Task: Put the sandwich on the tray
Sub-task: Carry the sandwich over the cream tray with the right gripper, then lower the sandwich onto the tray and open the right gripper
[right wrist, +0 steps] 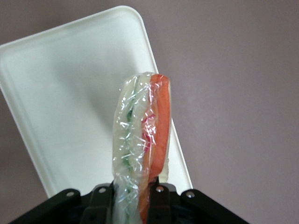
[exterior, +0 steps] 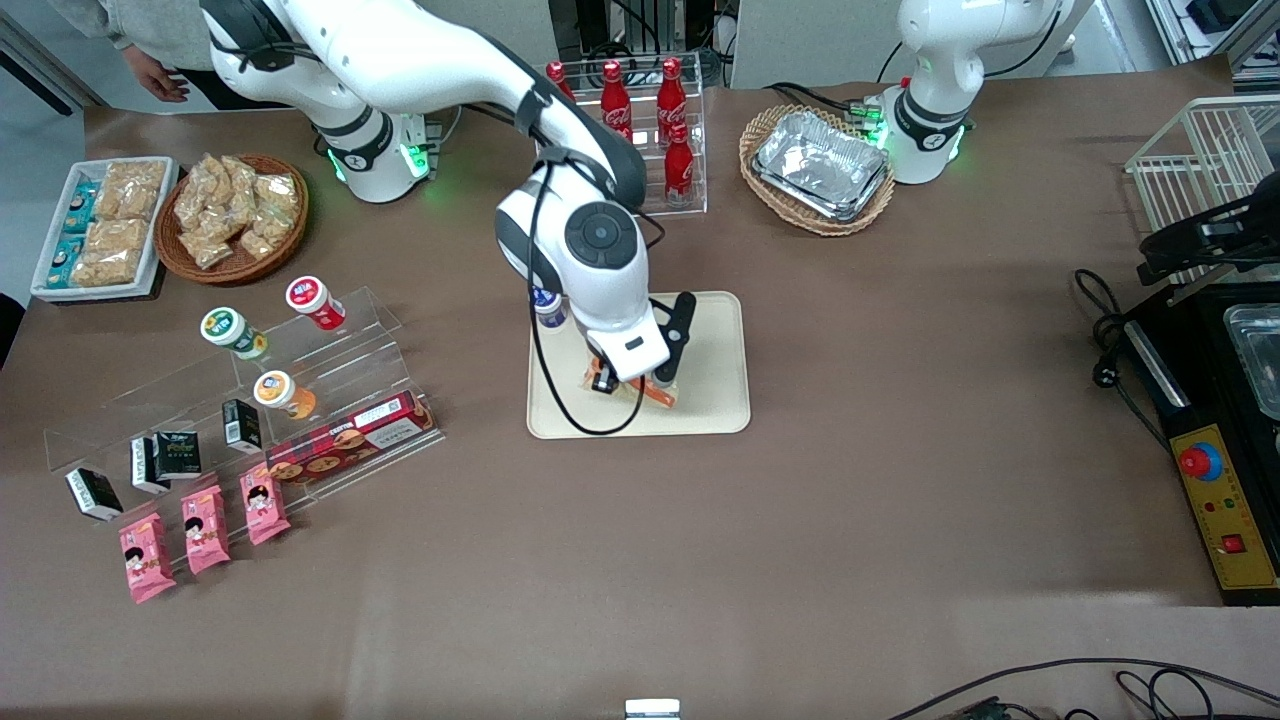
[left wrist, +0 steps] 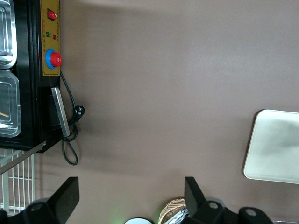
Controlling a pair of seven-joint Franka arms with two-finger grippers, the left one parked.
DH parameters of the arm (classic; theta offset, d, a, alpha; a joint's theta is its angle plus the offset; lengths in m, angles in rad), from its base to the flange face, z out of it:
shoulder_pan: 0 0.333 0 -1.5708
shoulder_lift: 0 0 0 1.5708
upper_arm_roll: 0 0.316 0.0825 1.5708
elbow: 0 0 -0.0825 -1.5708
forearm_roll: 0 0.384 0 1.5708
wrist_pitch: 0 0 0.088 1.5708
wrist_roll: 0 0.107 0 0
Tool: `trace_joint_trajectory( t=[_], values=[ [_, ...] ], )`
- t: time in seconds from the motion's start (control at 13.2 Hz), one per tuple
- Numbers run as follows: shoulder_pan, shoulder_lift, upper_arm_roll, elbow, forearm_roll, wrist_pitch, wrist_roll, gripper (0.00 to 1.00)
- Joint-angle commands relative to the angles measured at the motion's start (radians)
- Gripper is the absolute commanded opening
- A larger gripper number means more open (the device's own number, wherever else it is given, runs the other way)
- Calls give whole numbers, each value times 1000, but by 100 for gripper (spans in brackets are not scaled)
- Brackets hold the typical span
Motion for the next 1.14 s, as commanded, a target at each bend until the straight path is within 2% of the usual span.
trace_joint_trajectory(
  t=[0.0, 0.45, 0.53, 1.06],
  values=[
    [26, 38, -1, -33, -30, 92, -29, 0],
    [67, 86, -1, -77, -69, 135, -31, 0],
    [67, 96, -1, -80, -92, 147, -29, 0],
    [61, 135, -3, -79, -124, 201, -35, 0]
  ],
)
